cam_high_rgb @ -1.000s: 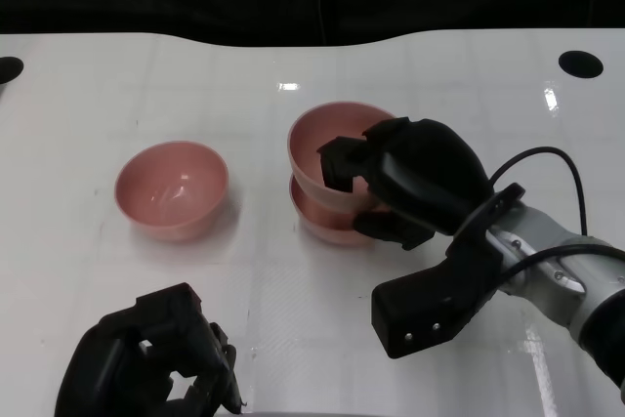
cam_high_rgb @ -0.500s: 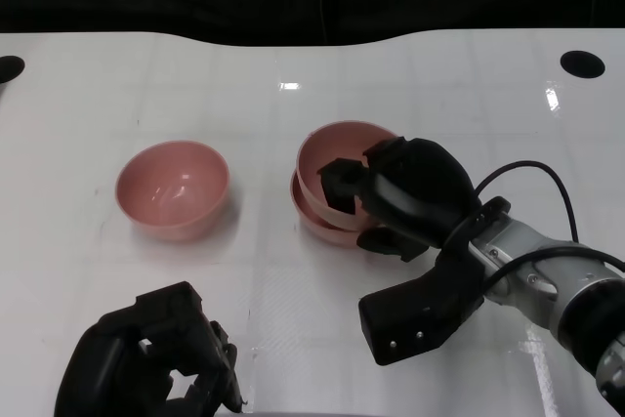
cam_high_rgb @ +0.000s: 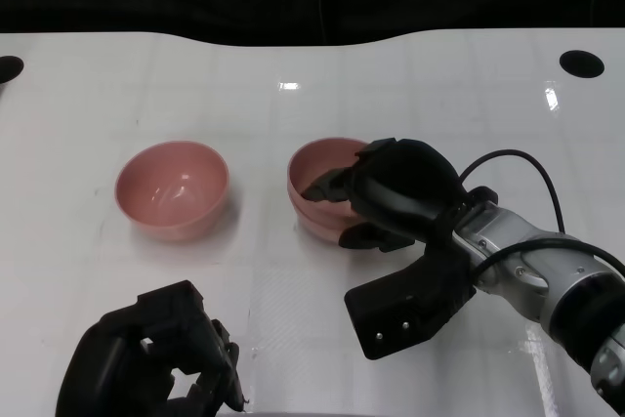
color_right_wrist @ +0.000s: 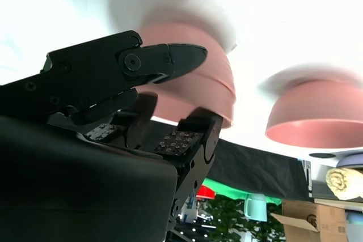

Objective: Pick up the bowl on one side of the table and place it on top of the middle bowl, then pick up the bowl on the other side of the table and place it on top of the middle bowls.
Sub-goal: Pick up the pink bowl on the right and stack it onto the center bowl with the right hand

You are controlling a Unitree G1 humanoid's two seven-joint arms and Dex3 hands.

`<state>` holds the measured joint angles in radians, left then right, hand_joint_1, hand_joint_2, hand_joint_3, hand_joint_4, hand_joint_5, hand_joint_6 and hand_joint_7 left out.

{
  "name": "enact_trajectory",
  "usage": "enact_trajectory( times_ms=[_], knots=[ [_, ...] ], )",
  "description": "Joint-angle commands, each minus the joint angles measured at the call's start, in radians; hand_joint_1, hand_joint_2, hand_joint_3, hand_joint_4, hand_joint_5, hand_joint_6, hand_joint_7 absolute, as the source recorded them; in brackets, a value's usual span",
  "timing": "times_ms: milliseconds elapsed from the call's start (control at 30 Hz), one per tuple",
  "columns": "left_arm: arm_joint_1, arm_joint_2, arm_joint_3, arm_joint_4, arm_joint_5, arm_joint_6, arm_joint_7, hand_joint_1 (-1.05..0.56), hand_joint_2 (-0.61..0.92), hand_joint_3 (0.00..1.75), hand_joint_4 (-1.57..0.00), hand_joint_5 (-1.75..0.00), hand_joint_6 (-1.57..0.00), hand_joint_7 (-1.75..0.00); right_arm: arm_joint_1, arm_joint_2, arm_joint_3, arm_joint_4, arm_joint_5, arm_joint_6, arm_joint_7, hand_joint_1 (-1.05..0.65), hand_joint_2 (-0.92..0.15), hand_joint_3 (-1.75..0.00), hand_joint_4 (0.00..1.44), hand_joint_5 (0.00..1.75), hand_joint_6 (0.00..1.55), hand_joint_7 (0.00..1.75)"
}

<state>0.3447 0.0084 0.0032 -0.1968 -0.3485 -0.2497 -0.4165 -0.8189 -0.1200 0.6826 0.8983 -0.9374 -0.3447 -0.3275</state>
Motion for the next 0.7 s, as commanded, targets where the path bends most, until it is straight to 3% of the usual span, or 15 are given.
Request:
enact_trajectory(
  times_ms=[33,300,700],
  knots=[
    [0.013,0.007,0.004,-0.010,0.002,-0.009,0.009,-0.19,0.47,1.13,-0.99,-1.52,-0.97,-1.35,0.020,-0.026,0.011,-0.031,-0.006,0.012,0.000,-0.65,-0.92,-0.31,0.45,0.14,0.48,0.00],
    [0.013,0.007,0.006,-0.009,0.004,-0.017,0.009,-0.18,0.46,1.15,-0.99,-1.51,-0.98,-1.33,0.070,-0.047,-0.021,-0.119,0.026,0.003,-0.001,-0.66,-0.92,-0.33,0.44,0.12,0.43,0.00],
    [-0.002,0.012,0.018,0.002,-0.043,0.011,-0.001,-0.17,0.49,1.09,-0.99,-1.50,-0.98,-1.31,0.258,-0.165,-0.154,-0.497,0.112,-0.004,0.060,-0.64,-0.92,-0.30,0.45,0.15,0.42,0.00]
  ],
)
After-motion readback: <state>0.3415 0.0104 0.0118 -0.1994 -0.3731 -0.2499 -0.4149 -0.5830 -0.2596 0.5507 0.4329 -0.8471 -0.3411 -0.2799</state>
